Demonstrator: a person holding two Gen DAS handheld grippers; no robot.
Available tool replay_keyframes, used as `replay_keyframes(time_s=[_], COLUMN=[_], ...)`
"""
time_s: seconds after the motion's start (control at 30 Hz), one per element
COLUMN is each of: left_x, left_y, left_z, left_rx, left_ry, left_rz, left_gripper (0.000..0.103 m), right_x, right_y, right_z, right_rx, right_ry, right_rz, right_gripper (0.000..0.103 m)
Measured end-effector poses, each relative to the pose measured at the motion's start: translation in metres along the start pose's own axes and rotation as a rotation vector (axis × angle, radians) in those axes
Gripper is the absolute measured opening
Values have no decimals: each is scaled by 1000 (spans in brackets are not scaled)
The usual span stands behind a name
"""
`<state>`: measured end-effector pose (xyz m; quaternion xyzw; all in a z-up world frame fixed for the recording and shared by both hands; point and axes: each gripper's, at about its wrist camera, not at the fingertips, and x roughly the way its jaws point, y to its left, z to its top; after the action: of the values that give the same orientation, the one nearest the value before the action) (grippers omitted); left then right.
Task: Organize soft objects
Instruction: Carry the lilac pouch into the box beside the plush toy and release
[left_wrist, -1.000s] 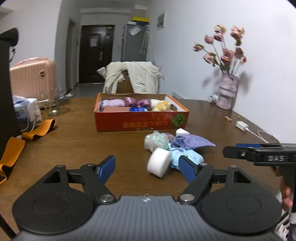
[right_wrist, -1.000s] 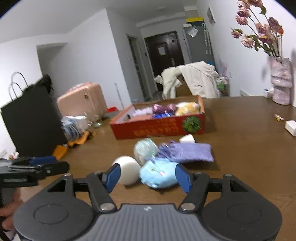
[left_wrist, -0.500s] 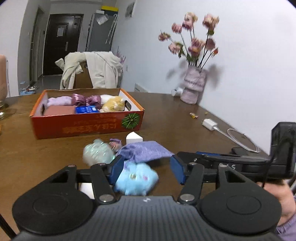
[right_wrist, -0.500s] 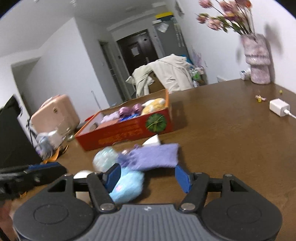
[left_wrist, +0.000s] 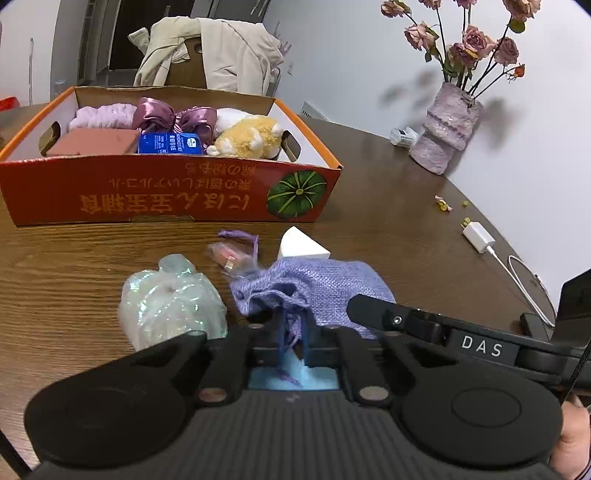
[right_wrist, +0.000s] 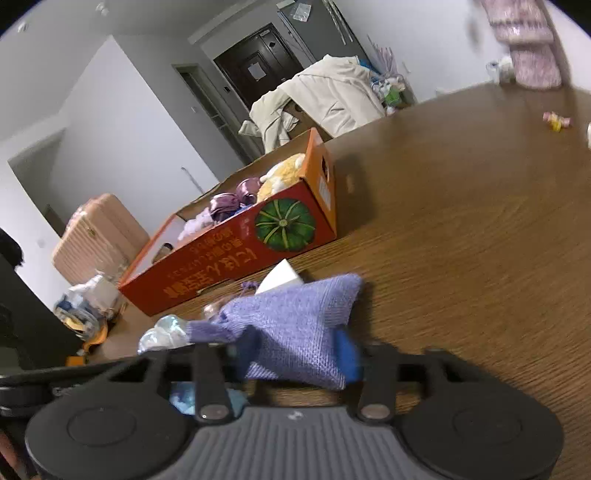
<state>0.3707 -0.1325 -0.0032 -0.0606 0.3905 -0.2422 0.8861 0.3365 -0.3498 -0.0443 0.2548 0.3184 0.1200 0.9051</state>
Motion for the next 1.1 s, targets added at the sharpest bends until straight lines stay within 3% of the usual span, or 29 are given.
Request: replay_keyframes(time_s=[0.03, 0.13, 0.23, 0.73, 0.97, 1.1], left_x=[0, -1, -10, -121, -153, -158], left_y=[-1, -6, -11, -26, -29, -27], left_z=[-1, -2, -1, -10, -16, -3], left_rx=[12, 30, 50, 67, 71, 82], left_ry=[-8, -11, -37, -226, -269, -282], left_rz=[-4, -30, -39, -101, -105, -127], left_gripper=[4, 2, 2, 2, 2, 2], right_x=[0, -2, -8, -101, -127, -128], right_y=[0, 0, 4, 70, 91, 103], right_z=[-1, -2, -2, -6, -13, -3], right_rx=[0, -2, -9, -143, -167, -205], right_ry=[-4, -21, -39, -186, -234, -251], right_rz=[0, -5, -1, 74, 93, 86], right_gripper=[25, 14, 11, 9, 9, 9])
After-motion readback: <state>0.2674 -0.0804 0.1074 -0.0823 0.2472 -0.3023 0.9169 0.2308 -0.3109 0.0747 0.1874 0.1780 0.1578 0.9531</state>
